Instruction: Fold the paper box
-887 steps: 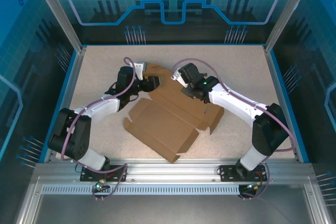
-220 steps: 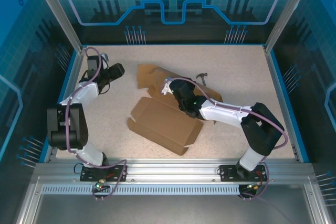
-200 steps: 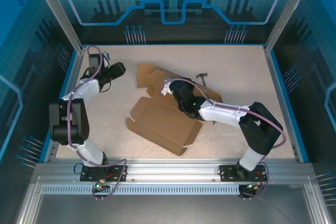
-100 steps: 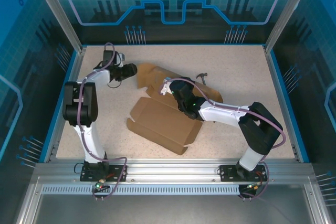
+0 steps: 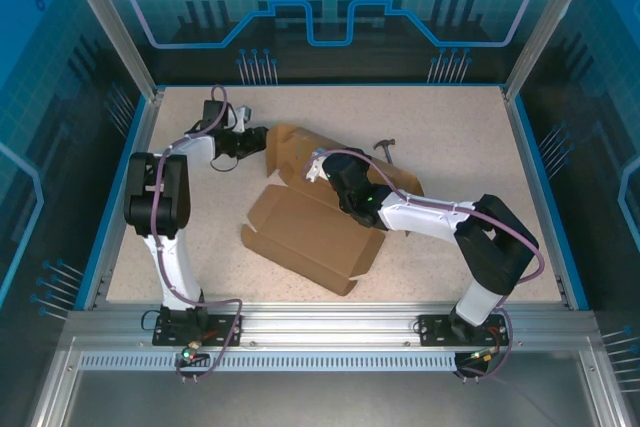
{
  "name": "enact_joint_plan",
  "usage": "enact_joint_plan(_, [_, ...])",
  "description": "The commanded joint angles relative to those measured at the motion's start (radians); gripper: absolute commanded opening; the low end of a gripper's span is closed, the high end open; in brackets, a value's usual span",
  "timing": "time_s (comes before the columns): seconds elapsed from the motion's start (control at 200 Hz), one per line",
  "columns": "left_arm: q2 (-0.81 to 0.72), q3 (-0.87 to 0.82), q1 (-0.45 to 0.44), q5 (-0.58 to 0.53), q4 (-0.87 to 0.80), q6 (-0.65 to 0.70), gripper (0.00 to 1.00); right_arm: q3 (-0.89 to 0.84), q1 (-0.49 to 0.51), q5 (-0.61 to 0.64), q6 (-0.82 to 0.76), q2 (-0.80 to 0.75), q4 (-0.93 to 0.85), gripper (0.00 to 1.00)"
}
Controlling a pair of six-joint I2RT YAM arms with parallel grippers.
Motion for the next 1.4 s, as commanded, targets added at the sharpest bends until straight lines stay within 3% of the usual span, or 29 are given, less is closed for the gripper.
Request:
enact_joint_plan(0.0, [-0.070,-0.046,-0.019,0.069,0.042,0.016,0.64,0.033,0.005,-0.011,0.018,0.008,-0.028,0.00])
enact_joint_plan(0.74, [-0.257,-0.315,-0.104,-0.008,0.229,0.015,0.64,0.055,0.001,-0.026,0.055,0.005,-0.092,0.00])
enact_joint_plan(1.396, [-0.319,-0.392,-0.137,-0.017,0.199,0.047,0.64,0.061,-0.002,-0.041,0.072,0.000,-0.114,0.00])
